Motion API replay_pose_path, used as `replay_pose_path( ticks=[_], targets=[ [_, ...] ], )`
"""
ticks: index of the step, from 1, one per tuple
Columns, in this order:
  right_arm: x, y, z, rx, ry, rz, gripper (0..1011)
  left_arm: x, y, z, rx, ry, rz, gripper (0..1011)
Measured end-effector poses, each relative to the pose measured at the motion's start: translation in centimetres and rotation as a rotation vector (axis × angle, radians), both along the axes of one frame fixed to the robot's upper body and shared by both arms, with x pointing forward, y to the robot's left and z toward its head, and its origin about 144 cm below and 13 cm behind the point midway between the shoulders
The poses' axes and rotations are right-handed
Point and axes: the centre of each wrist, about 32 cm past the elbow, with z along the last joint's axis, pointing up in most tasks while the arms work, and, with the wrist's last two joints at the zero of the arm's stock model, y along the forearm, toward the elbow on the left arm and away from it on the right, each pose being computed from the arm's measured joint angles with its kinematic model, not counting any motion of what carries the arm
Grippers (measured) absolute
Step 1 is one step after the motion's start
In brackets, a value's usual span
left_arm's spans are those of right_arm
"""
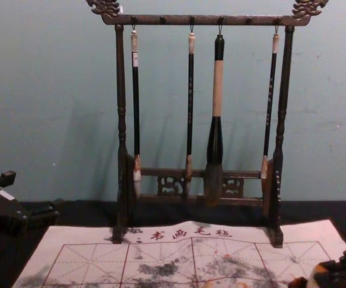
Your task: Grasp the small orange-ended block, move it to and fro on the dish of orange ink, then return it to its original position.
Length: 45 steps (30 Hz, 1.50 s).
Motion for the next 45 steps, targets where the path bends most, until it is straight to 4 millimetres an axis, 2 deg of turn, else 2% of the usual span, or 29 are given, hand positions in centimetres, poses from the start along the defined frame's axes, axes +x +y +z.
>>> replay_pose_path(
  ticks=[33, 37, 45],
  targets=[
    [0.15, 0.12, 0.0, -0.005, -0.009, 0.01, 85, 0.0, 0.0, 0.0, 0.0, 0.0, 0.0, 1001],
    [0.14, 0.12, 0.01, -0.004, -0.009, 0.01, 162, 0.0, 0.0, 0.0, 0.0, 0.0, 0.0, 1001],
    [0.14, 0.12, 0.01, -0.004, -0.008, 0.009, 421, 0.0, 0.0, 0.0, 0.0, 0.0, 0.0, 1001]
  ],
)
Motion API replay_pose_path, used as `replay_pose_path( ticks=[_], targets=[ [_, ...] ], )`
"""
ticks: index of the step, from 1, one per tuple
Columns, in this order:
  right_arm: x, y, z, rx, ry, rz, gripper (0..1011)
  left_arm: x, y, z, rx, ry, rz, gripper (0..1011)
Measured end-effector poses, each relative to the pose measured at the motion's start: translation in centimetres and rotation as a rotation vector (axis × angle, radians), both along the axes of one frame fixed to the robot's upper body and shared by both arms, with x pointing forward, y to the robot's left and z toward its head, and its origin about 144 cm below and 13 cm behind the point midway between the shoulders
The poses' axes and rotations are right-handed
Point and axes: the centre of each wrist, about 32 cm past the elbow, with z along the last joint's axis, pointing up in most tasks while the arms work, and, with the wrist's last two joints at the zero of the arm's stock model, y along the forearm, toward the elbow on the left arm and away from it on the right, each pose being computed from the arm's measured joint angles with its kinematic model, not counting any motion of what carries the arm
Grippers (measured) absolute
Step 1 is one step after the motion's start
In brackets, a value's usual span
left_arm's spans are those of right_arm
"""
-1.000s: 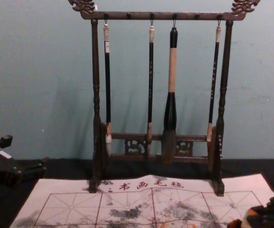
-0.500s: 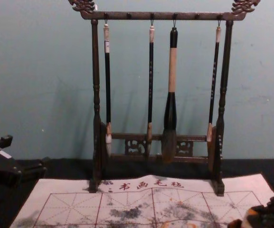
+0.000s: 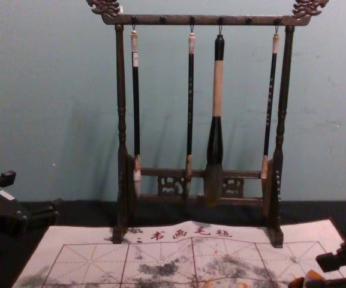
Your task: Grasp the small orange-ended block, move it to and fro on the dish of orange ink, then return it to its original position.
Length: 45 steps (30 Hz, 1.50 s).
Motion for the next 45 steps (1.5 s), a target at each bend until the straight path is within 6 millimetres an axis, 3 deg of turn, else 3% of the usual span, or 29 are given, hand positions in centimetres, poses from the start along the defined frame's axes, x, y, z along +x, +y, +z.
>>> replay_pose_path(
  ticks=[12, 20, 36, 45],
  targets=[
    [0.0, 0.0, 0.0, 0.0, 0.0, 0.0, 820, 0.0, 0.0, 0.0, 0.0, 0.0, 0.0, 1001],
    [0.0, 0.0, 0.0, 0.0, 0.0, 0.0, 998, 0.0, 0.0, 0.0, 0.0, 0.0, 0.0, 1001],
    [-1.0, 0.4, 0.2, 0.121, -0.216, -0.111, 1000, 0.0, 0.0, 0.0, 0.0, 0.0, 0.0, 1001],
    [-2.4, 0.7, -2.2, 0.13, -0.431, -0.329, 1000, 0.0, 0.0, 0.0, 0.0, 0.0, 0.0, 1001]
  ],
)
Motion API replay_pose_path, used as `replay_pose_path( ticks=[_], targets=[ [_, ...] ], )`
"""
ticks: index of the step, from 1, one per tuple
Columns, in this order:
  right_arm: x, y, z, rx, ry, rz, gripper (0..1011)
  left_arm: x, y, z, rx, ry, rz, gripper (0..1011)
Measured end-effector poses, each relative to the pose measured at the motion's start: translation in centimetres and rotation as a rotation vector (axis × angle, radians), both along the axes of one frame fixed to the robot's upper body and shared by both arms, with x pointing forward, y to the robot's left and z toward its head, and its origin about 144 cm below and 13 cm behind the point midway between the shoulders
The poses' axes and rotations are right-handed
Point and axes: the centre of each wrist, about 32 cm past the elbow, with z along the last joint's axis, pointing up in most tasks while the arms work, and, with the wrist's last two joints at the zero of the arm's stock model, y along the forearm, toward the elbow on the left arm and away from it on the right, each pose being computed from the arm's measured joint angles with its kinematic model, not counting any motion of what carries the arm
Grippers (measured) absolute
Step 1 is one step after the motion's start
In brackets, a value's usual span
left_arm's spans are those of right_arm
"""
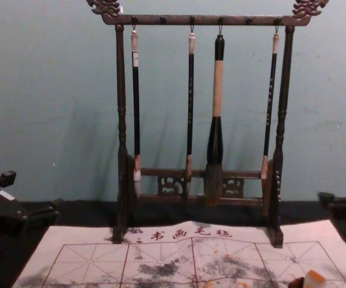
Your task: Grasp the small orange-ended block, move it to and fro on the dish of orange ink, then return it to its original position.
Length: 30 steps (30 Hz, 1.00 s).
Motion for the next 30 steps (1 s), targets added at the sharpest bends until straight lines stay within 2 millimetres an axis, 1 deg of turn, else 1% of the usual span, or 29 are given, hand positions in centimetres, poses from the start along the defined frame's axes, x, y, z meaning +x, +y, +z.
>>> replay_pose_path(
  ticks=[1, 4, 5, 6, 8, 9, 12, 15, 20, 30],
  targets=[
    [-0.1, 0.0, -0.3, -0.009, -0.018, -0.019, 1000, 0.0, 0.0, 0.0, 0.0, 0.0, 0.0, 1002],
    [-0.8, 0.2, -2.5, -0.075, -0.102, -0.101, 1000, 0.0, 0.0, 0.0, 0.0, 0.0, 0.0, 1001],
    [-0.8, 0.2, -2.5, -0.075, -0.102, -0.101, 1000, 0.0, 0.0, 0.0, 0.0, 0.0, 0.0, 1001],
    [-1.0, 0.3, -3.5, -0.101, -0.125, -0.131, 1000, 0.0, 0.0, 0.0, 0.0, 0.0, 0.0, 1001],
    [-1.1, 0.3, -4.4, -0.122, -0.138, -0.154, 1000, 0.0, 0.0, 0.0, 0.0, 0.0, 0.0, 1001],
    [-1.3, 0.4, -5.3, -0.141, -0.152, -0.174, 1000, 0.0, 0.0, 0.0, 0.0, 0.0, 0.0, 1001],
    [-1.7, 0.6, -6.9, -0.168, -0.166, -0.199, 1000, 0.0, 0.0, 0.0, 0.0, 0.0, 0.0, 1001],
    [-1.8, 0.9, -7.7, -0.175, -0.167, -0.212, 1000, 0.0, 0.0, 0.0, 0.0, 0.0, 0.0, 1002],
    [-1.8, 1.1, -8.3, -0.17, -0.165, -0.231, 1000, 0.0, 0.0, 0.0, 0.0, 0.0, 0.0, 1001],
    [-1.8, 1.0, -8.2, -0.173, -0.169, -0.228, 1000, 0.0, 0.0, 0.0, 0.0, 0.0, 0.0, 1001]
  ],
)
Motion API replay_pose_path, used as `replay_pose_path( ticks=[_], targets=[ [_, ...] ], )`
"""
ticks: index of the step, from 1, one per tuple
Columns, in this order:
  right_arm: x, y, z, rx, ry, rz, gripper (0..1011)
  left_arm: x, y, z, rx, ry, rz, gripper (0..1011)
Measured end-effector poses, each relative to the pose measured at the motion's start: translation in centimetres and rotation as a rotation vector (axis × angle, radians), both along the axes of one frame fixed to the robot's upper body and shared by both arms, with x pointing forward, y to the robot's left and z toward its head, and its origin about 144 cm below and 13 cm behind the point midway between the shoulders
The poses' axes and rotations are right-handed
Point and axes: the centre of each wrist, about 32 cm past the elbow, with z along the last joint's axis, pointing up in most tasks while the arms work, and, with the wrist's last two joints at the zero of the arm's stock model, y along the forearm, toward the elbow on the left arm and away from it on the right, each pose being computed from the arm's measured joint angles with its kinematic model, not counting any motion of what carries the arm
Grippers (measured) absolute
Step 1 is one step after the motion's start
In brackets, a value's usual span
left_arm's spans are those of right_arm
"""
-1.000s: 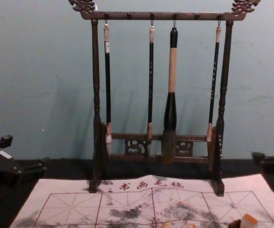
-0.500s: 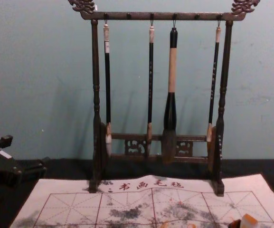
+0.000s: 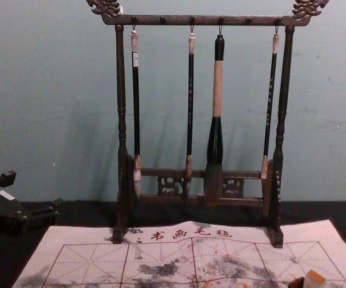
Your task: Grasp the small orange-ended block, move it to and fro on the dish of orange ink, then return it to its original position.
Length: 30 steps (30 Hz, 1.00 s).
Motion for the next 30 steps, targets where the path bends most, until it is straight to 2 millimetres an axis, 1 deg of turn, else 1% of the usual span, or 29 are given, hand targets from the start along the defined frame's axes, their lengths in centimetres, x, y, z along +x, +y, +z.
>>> replay_pose_path(
  ticks=[30],
  targets=[
    [-0.04, -0.02, 0.11, -0.002, 0.0, 0.004, 1000, 0.0, 0.0, 0.0, 0.0, 0.0, 0.0, 1001]
  ],
)
